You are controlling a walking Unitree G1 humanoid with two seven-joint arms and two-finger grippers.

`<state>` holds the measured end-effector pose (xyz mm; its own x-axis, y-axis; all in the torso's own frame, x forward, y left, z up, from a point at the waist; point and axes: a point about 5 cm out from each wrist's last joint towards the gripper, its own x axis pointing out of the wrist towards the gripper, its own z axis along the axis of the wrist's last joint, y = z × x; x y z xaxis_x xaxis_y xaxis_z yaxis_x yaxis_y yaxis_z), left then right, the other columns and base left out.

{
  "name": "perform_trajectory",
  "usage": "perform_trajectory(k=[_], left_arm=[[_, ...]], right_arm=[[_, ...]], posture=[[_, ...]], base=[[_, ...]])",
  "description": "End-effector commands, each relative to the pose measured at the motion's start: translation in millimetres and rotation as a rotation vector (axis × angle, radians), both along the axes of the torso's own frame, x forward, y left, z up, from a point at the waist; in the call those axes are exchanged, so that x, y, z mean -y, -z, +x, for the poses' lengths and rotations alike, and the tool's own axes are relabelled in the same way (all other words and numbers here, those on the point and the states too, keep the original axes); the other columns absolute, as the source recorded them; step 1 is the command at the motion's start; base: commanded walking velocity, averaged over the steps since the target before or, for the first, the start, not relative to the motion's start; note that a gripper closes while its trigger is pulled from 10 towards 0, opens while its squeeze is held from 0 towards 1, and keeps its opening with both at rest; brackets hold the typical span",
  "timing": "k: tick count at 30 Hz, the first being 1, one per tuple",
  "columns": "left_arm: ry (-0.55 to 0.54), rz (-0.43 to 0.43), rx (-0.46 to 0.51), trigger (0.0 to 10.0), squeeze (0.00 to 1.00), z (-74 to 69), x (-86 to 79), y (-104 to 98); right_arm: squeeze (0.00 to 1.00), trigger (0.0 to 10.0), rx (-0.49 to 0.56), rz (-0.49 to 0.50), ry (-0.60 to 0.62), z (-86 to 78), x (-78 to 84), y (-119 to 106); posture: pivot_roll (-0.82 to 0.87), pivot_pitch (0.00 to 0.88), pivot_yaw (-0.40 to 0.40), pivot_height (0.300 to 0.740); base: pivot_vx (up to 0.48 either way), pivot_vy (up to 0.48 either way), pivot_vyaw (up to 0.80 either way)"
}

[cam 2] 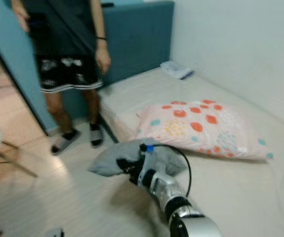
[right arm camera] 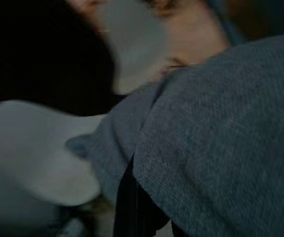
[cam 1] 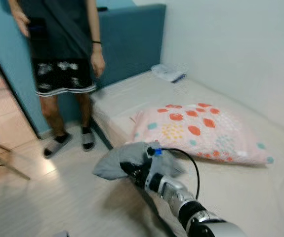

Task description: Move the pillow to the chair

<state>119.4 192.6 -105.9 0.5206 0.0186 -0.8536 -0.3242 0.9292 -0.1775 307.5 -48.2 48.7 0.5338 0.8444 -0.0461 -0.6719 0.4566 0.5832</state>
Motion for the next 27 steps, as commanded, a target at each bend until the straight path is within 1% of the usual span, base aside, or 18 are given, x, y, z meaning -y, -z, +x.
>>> perform_trajectory(k=[1,4,7,11,14,19,23,26,27], left_arm=[[-0.002,-0.008,-0.026,10.0,0.0,-5.4,1.5,2],[-0.006,-0.011,-0.022,10.0,0.0,-3.9,2.2,2],[-0.003,-0.011,-0.02,10.0,0.0,-2.7,2.8,2],[0.003,-0.013,-0.014,10.0,0.0,-0.7,3.7,1],[0.005,-0.014,-0.011,10.0,0.0,0.1,4.1,1],[0.017,-0.013,-0.003,10.0,0.0,1.8,4.7,0],[0.02,-0.014,0.009,10.0,0.0,4.0,4.3,-1],[0.019,-0.015,0.016,10.0,0.0,6.7,3.8,-2],[0.018,-0.018,0.018,10.0,0.0,7.4,3.9,-2]], right_arm=[[0.0,10.0,0.084,0.114,-0.037,10.9,-17.2,-27],[0.0,10.0,0.088,0.168,-0.016,17.3,-14.7,-36],[0.0,10.0,0.107,0.15,-0.004,20.0,-12.7,-39],[0.0,10.0,0.108,0.105,0.012,20.1,-9.5,-35],[0.0,10.0,0.102,0.095,0.017,19.3,-8.4,-33],[0.0,10.0,0.087,0.051,0.035,16.6,-6.6,-26],[0.0,10.0,0.077,-0.011,0.051,14.5,-5.3,-19],[0.0,10.0,0.077,-0.045,0.069,12.9,-3.9,-15],[0.0,10.0,0.069,-0.063,0.086,13.1,-2.9,-13]], posture=[[-0.04,0.051,-0.035,0.74],[-0.04,0.051,-0.035,0.74],[-0.04,0.051,-0.036,0.74],[-0.04,0.051,-0.036,0.74],[-0.04,0.051,-0.036,0.74],[-0.04,0.054,-0.036,0.74],[-0.04,0.056,-0.034,0.74],[-0.04,0.056,-0.034,0.74],[-0.04,0.056,-0.034,0.74]], base=[[0.0,0.0,0.76],[0.0,0.0,0.76],[0.0,0.0,0.76],[0.0,0.0,0.76],[0.0,0.0,0.76],[0.0,0.0,0.76],[0.0,0.0,0.76],[0.0,-0.444,0.76],[0.0,-0.461,0.0]])
